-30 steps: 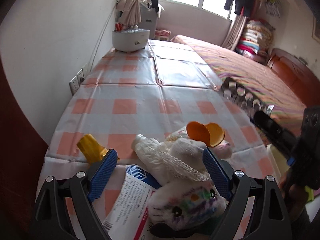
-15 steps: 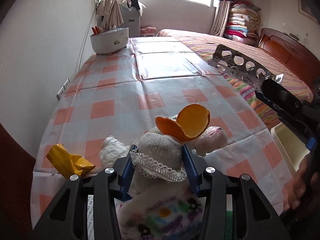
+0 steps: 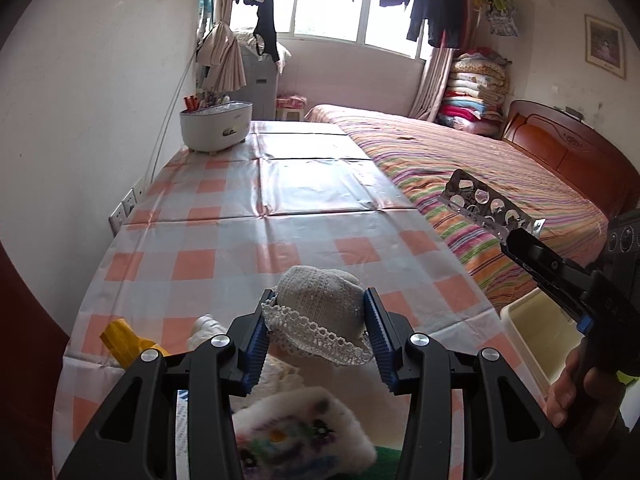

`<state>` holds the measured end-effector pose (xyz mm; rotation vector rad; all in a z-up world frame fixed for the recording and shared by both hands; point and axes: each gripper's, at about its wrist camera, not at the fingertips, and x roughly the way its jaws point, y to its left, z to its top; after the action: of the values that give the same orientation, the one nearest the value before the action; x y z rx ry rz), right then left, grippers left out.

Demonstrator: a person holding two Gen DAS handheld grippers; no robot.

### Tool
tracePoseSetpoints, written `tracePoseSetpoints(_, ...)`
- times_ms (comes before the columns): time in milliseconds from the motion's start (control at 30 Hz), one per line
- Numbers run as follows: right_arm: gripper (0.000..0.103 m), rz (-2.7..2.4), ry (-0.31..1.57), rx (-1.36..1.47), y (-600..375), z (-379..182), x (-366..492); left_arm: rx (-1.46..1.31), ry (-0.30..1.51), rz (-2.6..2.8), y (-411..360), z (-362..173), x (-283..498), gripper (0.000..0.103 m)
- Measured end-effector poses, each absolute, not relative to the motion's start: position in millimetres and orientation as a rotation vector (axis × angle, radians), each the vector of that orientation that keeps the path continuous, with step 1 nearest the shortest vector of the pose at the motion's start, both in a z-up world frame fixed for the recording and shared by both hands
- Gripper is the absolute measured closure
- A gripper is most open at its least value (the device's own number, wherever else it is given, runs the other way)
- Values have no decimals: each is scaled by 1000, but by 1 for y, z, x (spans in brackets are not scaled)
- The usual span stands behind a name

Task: Collect trash
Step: 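Grasp the white knit hat with the left tool while the right tool holds the blister pack, then carry both items over the cream bin and open the right tool to drop the blister pack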

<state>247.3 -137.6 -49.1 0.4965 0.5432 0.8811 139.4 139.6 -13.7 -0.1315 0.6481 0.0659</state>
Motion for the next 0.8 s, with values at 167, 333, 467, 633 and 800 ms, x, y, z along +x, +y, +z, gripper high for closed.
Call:
tracePoseSetpoints(167, 78, 834, 526, 493, -164, -49, 245, -113, 647, 16, 118, -12, 143, 60)
tracePoseSetpoints(333, 78, 791, 515, 491, -187, -48, 241, -106, 641, -40, 94, -7, 147, 60)
tracePoseSetpoints(467, 78, 758, 504, 484, -206, -48, 235, -101, 629, -83, 74, -2, 149, 60)
tracePoseSetpoints(633, 78, 713, 489, 476, -229, -48, 227, -97, 615, -149, 47, 3, 151, 60)
tracePoseSetpoints(800, 78, 661, 479, 477, -255, -50, 222, -106, 604, -219, 21, 5, 151, 60)
